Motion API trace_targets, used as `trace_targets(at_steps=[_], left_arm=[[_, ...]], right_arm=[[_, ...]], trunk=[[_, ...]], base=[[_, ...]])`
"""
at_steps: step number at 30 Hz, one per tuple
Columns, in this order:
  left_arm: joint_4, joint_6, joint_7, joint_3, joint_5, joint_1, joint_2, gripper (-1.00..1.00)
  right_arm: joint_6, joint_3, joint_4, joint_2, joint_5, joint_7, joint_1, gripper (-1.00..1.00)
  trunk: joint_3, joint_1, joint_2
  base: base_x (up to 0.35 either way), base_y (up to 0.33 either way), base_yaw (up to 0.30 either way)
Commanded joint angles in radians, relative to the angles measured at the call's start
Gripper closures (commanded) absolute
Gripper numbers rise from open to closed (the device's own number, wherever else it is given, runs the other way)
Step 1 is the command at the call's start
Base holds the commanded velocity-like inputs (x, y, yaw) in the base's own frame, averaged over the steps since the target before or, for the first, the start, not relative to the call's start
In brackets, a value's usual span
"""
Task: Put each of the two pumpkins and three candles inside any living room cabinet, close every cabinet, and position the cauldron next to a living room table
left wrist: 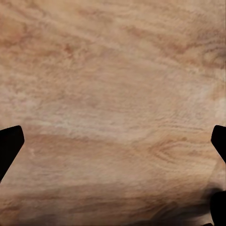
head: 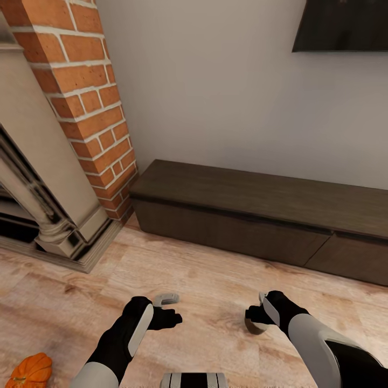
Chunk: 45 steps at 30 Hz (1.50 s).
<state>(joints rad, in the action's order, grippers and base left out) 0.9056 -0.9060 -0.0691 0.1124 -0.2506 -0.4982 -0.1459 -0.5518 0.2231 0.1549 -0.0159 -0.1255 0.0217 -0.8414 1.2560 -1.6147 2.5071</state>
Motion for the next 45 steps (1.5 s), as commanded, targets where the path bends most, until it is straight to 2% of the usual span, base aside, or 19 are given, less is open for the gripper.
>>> trace_targets(at_steps=[1,15,20,36,45], left_arm=[[0.001,-0.004,-0.007,0.001,-0.009,0.000,0.000,-1.00],[0.001,-0.004,-0.006,0.001,-0.009,0.000,0.000,-1.00],[0.001,-0.004,-0.006,0.001,-0.009,0.000,0.000,-1.00],[0.001,-0.004,-0.008,0.001,-0.009,0.000,0.000,-1.00],[0.001,-0.004,-0.008,0.001,-0.009,0.000,0.000,-1.00]], right_arm=[[-0.005,0.008,0.002,0.001,-0.010,0.000,0.000,-1.00],[-0.005,0.008,0.002,0.001,-0.009,-0.001,0.000,-1.00],[-0.005,0.009,0.002,0.001,-0.009,-0.003,0.000,-1.00],[-0.003,0.009,0.002,0.001,-0.009,-0.006,0.000,-1.00],[-0.003,0.008,0.002,0.001,-0.009,-0.006,0.000,-1.00]], trunk=[[0.005,0.000,0.001],[0.059,-0.006,0.004],[0.077,-0.009,0.005],[0.076,-0.009,0.005],[0.076,-0.009,0.005]], base=[[0.000,0.000,0.000],[0.000,0.000,-0.001],[0.000,0.000,-0.148],[0.004,0.000,-0.019],[0.178,0.000,-0.002]])
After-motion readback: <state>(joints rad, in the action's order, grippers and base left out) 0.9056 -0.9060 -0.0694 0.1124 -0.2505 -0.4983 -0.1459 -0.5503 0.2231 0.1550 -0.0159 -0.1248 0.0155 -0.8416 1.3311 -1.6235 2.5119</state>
